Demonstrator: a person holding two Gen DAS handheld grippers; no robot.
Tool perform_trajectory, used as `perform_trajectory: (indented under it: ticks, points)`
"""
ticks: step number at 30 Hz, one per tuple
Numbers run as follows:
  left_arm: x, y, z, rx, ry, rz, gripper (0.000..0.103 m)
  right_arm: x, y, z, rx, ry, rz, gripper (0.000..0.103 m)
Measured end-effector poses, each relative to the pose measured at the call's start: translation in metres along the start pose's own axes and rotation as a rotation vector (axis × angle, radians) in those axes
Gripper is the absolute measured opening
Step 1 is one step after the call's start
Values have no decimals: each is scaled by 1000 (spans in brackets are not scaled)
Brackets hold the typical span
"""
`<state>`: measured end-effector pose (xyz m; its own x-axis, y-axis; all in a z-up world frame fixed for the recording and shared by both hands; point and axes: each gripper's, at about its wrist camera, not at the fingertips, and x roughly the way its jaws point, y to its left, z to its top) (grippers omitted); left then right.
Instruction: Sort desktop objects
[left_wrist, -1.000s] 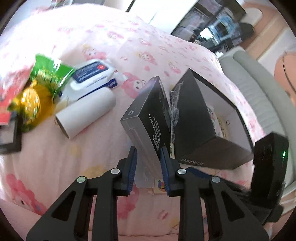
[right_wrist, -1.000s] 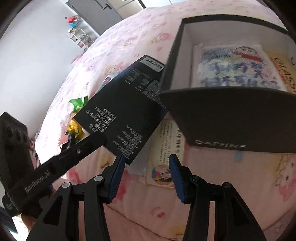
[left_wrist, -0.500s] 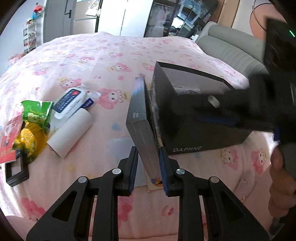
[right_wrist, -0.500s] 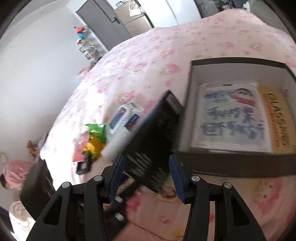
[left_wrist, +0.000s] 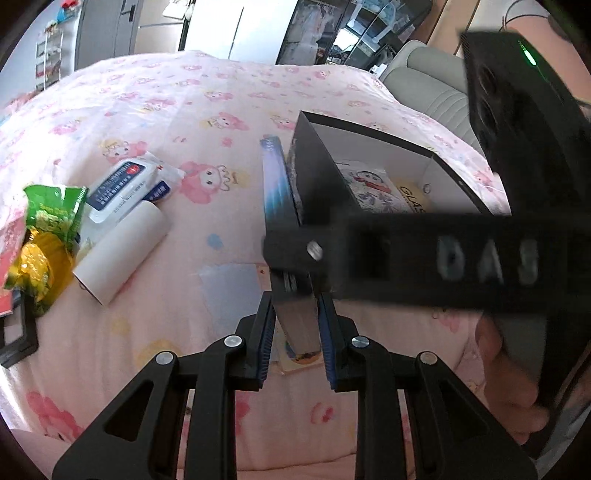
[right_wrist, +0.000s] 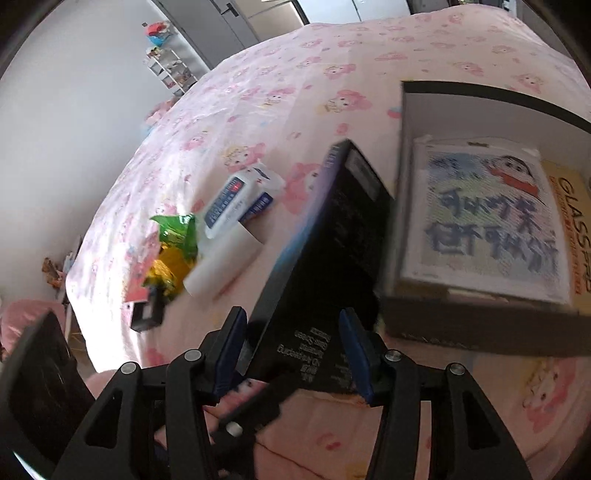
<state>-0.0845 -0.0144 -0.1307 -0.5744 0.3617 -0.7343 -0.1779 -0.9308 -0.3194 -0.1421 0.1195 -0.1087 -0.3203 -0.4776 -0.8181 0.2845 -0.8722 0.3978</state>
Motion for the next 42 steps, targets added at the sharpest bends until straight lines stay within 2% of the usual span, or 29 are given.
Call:
perform_trajectory:
  ticks: [4, 7, 14, 18, 22, 29, 34, 40, 42]
  points:
    - [2, -7, -4, 35, 18, -15, 24, -6, -15, -10, 31, -11, 13, 48]
    - [-4, -7, -4, 27, 10, -59, 25, -10, -20, -12, 42, -25, 12, 48]
    - [-16, 11, -4, -82, -2, -194, 28, -21, -29, -15, 62, -54, 3, 48]
    - [-25, 26, -4, -190, -1, -275, 27, -29, -41, -18, 92, -70, 0, 48]
    - [-15, 38, -1, -259, 29, -210, 26, -34, -50, -19, 121, -79, 0, 48]
    - [-4, 13, -3, -152, 46, -176, 26, -35, -48, -20, 102, -76, -4, 48]
    - [-2, 18, -3, -168, 55, -193, 26, -26, -48, -21, 128, -39, 93, 50]
    - [2, 16, -5, -155, 79, -180, 25, -1, -36, -19, 94, -5, 74, 50]
    - [6, 17, -6, -160, 97, -180, 25, 7, -39, -21, 108, 3, 64, 41]
